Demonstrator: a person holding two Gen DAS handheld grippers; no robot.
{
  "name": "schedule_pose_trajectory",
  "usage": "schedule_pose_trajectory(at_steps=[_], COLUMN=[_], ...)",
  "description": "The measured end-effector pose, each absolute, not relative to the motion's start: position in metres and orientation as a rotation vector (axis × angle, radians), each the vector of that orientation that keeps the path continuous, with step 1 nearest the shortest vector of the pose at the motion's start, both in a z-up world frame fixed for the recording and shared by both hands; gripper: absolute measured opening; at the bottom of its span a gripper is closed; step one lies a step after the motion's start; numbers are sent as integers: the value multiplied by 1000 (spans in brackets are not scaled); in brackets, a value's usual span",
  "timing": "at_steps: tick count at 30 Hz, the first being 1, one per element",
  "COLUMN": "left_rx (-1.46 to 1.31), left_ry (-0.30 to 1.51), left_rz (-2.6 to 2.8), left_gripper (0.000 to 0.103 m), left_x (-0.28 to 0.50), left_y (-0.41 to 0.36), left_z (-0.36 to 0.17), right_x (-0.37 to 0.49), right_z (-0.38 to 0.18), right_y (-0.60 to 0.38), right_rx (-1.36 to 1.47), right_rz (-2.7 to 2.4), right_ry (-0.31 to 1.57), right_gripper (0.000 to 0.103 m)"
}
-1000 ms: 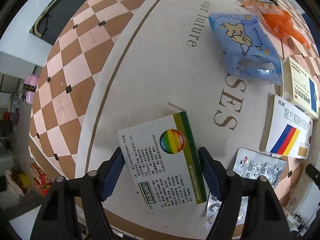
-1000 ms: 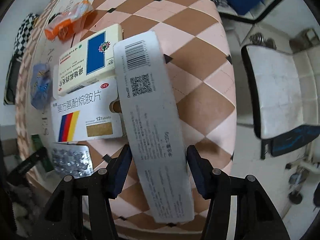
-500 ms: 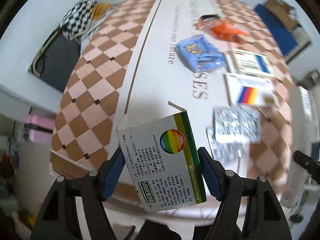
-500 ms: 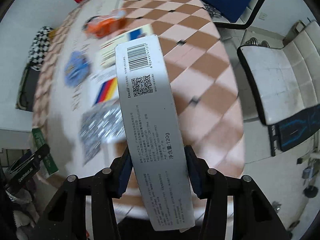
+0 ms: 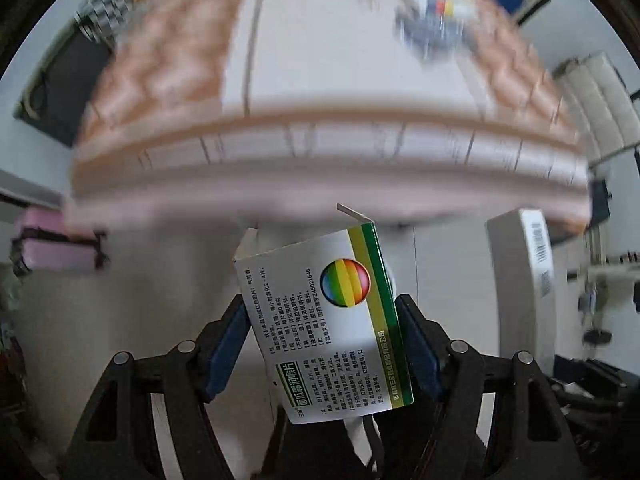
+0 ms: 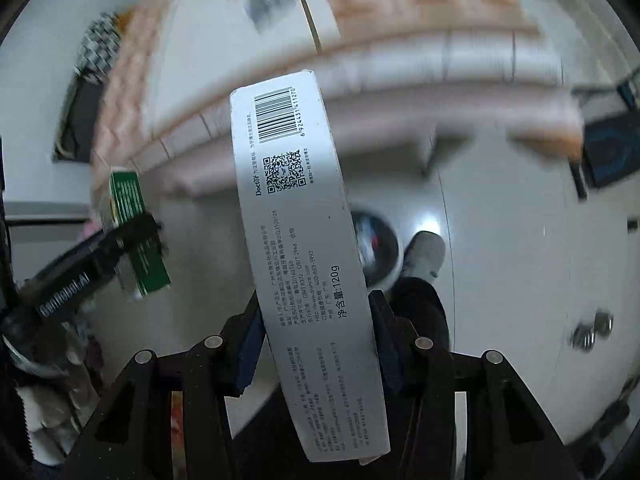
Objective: Collect trash
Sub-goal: 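Carry both boxes over the trash bin and open both tools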
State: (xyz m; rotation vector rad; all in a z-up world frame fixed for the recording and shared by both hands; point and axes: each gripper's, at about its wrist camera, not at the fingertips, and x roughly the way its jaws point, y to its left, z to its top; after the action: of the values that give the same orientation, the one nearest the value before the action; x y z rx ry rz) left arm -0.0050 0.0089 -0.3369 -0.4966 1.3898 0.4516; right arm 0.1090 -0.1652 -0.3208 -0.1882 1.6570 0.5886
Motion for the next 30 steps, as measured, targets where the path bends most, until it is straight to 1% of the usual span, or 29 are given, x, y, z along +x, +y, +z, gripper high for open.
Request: schedule_pose_trajectory(at_steps=[2, 4, 5, 6, 8, 9, 12, 13, 14, 15, 16, 19, 20, 22, 23, 26, 27, 30], left_rx=[-527, -556, -571, -597, -653, -675, -730, -740, -751, -752, -759, -739, -725, -661, -628, -553, -549, -552], left_ry=[1447, 1491, 1512, 1535, 1562, 1585, 1625, 1631, 1636, 1643, 1641, 1640, 1637, 1628, 1614, 1585, 1587, 1583], left_rz=[421, 399, 382, 369, 353, 356, 358, 357, 355, 356, 354, 373, 381, 418, 439, 499, 513, 538], left_gripper=[70, 71, 71, 71, 72, 72, 74, 78, 88, 95, 95, 95, 95, 95, 95, 95, 95, 95], left_x=[-10, -9, -7, -4, -1, 3, 11, 12, 13, 15, 17, 20, 18, 14, 10, -1, -5, -15], left_y=[2, -1, -2, -2, 1, 4, 10, 10, 9, 9, 8, 4, 3, -1, -3, -7, -8, -11], left_z=[-378, -421, -444, -470, -513, -543, -608, -620, -635, -647, -659, -680, -680, -681, -678, -670, -668, -658], right_x=[93, 80, 78, 75, 74, 74, 76, 78, 79, 81, 83, 93, 93, 94, 97, 99, 97, 92], right_z=[-354, -406, -423, -454, -496, -525, -598, -616, -644, -660, -681, -725, -737, -752, -754, -747, -742, -729], right_y=[-176, -186, -190, -194, -196, -197, -196, -195, -192, -190, -188, -179, -178, -175, -172, -172, -173, -173], right_rx=[-190, -199, -201, -196, -198, -191, -185, -189, -199, -201, -206, -235, -237, -250, -266, -304, -319, -340], right_rz=[562, 522, 510, 487, 466, 449, 422, 415, 417, 410, 407, 399, 403, 412, 418, 426, 417, 409], right_ry=[1720, 1790, 1807, 1835, 1867, 1889, 1958, 1966, 1986, 1993, 2002, 2009, 2003, 1982, 1951, 1883, 1856, 1810], right_gripper=[52, 52, 52, 52, 52, 52, 52, 52, 52, 53, 53, 55, 59, 91, 94, 97, 101, 102])
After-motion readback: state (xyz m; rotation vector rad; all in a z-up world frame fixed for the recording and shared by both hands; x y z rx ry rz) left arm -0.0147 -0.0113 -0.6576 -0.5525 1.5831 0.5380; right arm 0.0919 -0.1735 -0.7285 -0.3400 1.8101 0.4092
